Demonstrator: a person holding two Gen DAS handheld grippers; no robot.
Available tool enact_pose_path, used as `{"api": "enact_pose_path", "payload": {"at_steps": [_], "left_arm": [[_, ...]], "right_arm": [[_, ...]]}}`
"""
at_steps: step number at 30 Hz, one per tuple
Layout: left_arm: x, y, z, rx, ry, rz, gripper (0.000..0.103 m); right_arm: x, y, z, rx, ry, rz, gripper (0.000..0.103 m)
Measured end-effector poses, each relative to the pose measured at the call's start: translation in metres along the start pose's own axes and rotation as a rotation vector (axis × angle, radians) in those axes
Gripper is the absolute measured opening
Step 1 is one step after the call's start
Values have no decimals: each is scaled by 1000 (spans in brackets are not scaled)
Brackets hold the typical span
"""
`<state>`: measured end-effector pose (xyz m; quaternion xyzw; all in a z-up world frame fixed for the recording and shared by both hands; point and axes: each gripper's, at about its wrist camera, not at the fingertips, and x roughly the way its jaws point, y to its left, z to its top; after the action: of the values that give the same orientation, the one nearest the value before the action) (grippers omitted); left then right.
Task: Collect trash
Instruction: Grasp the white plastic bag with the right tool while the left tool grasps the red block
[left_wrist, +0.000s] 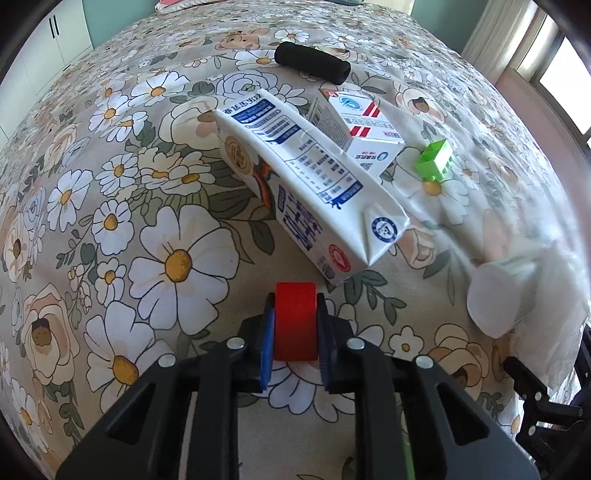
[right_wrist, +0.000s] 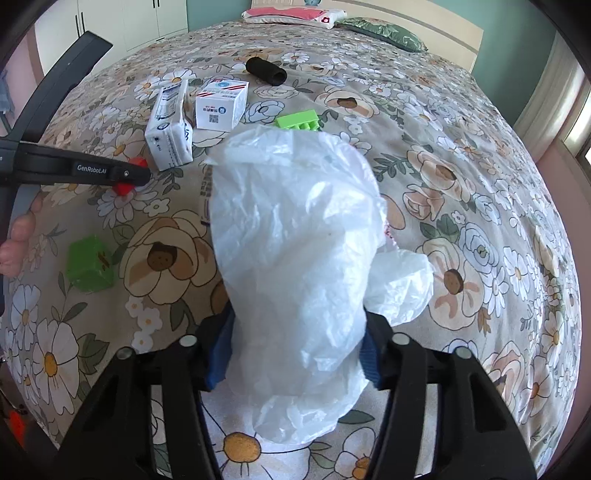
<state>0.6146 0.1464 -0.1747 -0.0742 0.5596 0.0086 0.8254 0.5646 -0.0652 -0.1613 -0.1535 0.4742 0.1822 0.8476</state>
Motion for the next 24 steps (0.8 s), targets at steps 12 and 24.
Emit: {"api": "enact_pose_path", "payload": {"at_steps": [12, 24], "left_arm": [[-33, -12, -11, 29, -14, 24, 22], [-133, -27, -37, 92, -95, 60, 22]], "right_arm": [[-44, -14, -2, 37, -51, 36, 34], [-141, -25, -7, 45, -86, -5, 34]]}}
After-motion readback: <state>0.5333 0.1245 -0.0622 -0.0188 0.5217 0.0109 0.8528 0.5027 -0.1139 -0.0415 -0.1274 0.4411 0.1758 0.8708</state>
